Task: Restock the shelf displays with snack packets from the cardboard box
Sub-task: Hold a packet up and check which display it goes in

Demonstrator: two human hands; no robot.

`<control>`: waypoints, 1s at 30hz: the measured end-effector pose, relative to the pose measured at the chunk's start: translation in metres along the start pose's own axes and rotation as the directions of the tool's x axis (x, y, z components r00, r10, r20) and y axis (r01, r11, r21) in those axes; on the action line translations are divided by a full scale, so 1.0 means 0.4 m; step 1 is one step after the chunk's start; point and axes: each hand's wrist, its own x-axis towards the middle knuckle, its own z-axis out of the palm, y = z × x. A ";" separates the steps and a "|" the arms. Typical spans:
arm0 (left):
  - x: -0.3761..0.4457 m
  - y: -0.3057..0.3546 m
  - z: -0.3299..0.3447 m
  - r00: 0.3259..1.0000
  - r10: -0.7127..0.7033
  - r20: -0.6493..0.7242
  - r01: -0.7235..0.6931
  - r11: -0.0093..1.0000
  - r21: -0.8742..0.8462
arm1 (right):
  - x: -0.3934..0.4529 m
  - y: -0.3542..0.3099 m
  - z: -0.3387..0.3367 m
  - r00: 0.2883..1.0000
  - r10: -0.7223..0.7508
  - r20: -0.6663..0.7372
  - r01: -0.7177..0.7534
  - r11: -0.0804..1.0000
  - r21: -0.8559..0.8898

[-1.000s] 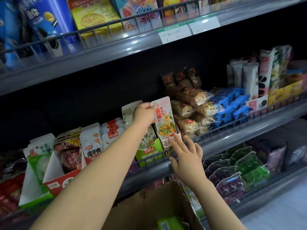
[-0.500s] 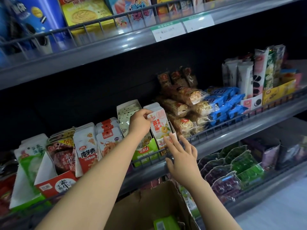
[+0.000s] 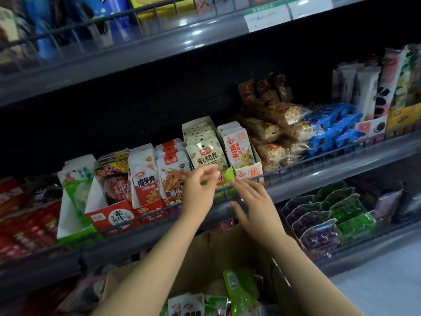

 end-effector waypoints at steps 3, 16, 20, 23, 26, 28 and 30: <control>-0.076 -0.055 -0.026 0.999 -0.052 -0.002 0.052 0.997 -0.050 | -0.031 -0.036 0.022 0.999 -0.038 0.037 0.037 0.999 0.017; -0.337 -0.325 -0.044 0.910 -0.405 0.084 0.401 0.914 0.064 | -0.147 -0.047 0.168 0.824 0.130 0.551 -0.133 0.991 -0.035; -0.379 -0.409 -0.040 0.857 -0.502 0.119 0.490 0.864 0.116 | -0.176 -0.023 0.222 0.674 0.182 0.716 -0.142 0.983 -0.116; -0.405 -0.471 -0.044 0.814 -0.569 0.118 0.544 0.817 0.192 | -0.196 -0.002 0.261 0.572 0.213 0.792 -0.121 0.977 -0.176; -0.425 -0.537 -0.053 0.778 -0.624 0.072 0.572 0.751 0.328 | -0.216 0.015 0.299 0.482 0.259 0.837 -0.148 0.966 -0.213; -0.438 -0.573 -0.060 0.737 -0.675 0.046 0.595 0.679 0.430 | -0.229 0.021 0.324 0.416 0.283 0.864 -0.155 0.958 -0.239; -0.452 -0.598 -0.068 0.691 -0.722 0.033 0.623 0.619 0.478 | -0.245 0.030 0.349 0.349 0.293 0.890 -0.133 0.956 -0.262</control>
